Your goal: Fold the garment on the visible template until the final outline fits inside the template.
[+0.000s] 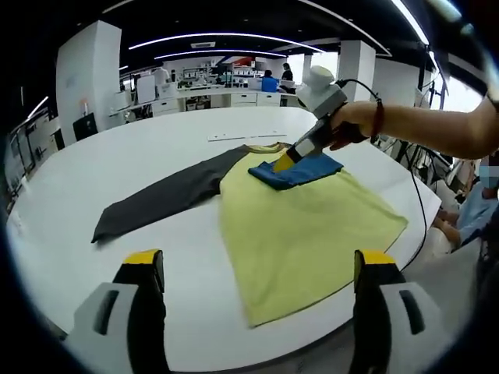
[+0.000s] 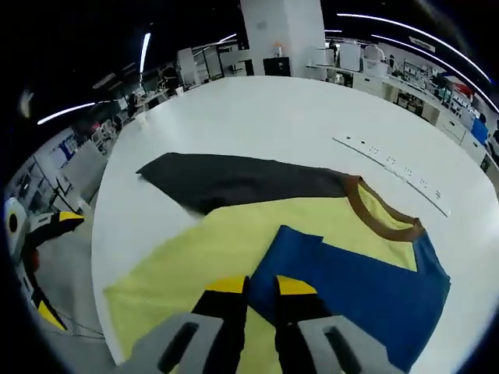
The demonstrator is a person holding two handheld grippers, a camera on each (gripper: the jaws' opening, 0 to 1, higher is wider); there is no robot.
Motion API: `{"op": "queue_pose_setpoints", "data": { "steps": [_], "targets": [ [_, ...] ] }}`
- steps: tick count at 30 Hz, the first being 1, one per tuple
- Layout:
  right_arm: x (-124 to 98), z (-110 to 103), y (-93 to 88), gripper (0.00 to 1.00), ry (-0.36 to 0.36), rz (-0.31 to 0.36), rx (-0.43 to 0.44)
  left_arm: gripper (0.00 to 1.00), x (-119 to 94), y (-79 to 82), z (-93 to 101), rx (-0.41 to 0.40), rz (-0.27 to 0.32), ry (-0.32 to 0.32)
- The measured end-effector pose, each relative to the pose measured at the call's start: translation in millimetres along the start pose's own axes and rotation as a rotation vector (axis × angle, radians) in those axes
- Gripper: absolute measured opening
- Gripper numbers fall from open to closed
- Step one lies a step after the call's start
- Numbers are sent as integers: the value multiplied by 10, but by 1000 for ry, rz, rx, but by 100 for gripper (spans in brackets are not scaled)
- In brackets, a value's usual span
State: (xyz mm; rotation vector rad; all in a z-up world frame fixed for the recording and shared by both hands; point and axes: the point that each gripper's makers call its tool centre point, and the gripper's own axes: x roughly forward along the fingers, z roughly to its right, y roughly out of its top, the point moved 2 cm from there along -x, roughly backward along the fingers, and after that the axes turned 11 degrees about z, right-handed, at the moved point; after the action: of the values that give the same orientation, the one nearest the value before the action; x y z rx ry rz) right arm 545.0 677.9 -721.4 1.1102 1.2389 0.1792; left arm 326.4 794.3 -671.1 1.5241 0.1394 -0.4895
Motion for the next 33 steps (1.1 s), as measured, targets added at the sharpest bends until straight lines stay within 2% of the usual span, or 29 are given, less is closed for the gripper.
{"op": "queue_pose_setpoints", "data": {
  "steps": [1, 3, 12, 19, 24, 30, 33],
  "targets": [
    [-12, 63, -49, 18, -31, -13, 12, 99, -1, -8, -2, 2, -3, 1],
    [-5, 105, -129, 20, -38, -32, 37, 99, 0, -16, 1, 2, -6, 1],
    [80, 174, -331, 21, -81, -24, 123, 98, 17, -17, 11, -4, -7, -2],
    [101, 139, -307, 17, -97, 0, 128, 97, 9, -40, -19, -5, -18, 6],
    [141, 36, -325, 6, -44, -1, 178, 97, 8, -29, -24, -3, -17, 9],
    [110, 33, -267, 0, -50, 15, 159, 97, -37, -23, -75, 3, -17, 24],
    [66, -38, -176, 0, -18, 34, 147, 97, -42, -43, -73, 3, -27, 25]
  ]
}}
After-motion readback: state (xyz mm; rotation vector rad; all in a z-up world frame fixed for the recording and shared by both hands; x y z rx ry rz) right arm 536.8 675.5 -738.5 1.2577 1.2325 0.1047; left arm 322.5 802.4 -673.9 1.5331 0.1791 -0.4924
